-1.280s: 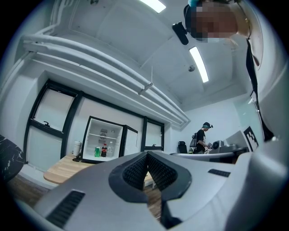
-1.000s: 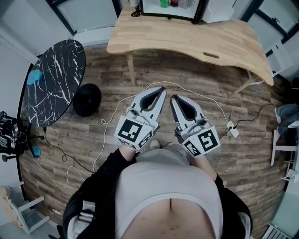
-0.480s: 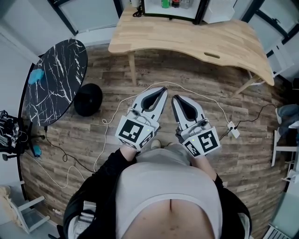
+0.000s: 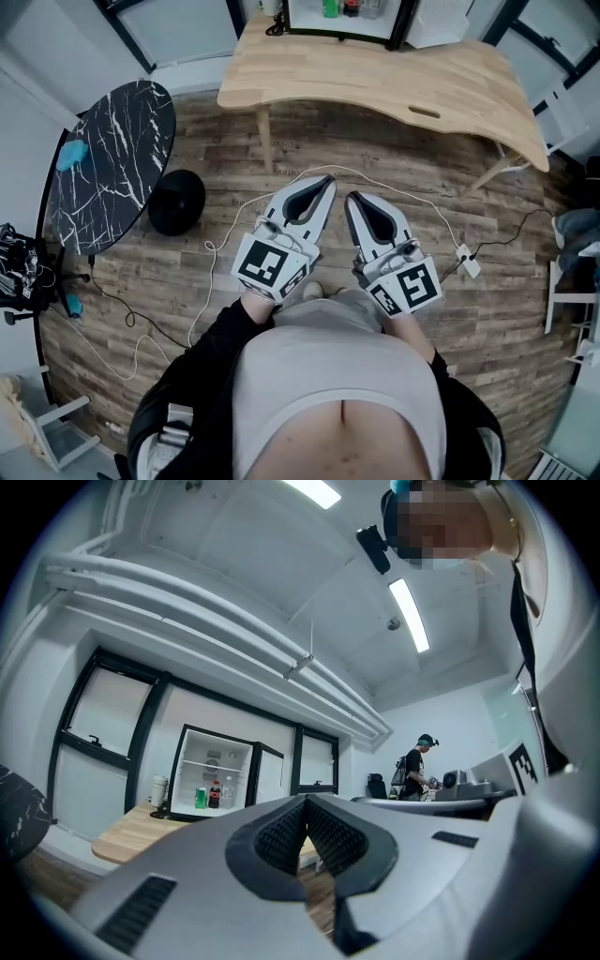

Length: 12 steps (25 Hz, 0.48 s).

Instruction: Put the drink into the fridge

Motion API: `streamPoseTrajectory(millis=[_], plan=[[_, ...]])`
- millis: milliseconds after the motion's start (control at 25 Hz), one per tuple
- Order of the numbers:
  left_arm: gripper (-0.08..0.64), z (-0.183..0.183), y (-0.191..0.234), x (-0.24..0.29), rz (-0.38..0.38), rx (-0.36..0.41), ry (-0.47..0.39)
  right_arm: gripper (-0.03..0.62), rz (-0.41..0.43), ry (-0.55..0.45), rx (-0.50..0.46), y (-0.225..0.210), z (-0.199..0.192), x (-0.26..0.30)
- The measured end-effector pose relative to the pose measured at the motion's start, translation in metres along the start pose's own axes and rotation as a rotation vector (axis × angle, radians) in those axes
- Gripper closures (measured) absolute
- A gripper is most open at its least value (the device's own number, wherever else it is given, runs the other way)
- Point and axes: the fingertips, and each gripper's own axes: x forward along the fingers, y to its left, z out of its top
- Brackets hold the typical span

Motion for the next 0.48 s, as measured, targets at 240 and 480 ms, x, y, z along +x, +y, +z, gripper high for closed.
streamPoseTrajectory(millis=[240, 480], plan=[[0.554, -0.0014, 0.0044, -0.0006, 0.008, 0.004, 0.002, 0.56, 0.003, 0.003, -0.002, 0.0004, -0.0028, 0.0034], [0.554, -0.0024, 0.0092, 0.0003, 0.007, 0.005, 0.005, 0.56, 0.008, 0.006, -0.006, 0.0002, -0.0044, 0.0089]])
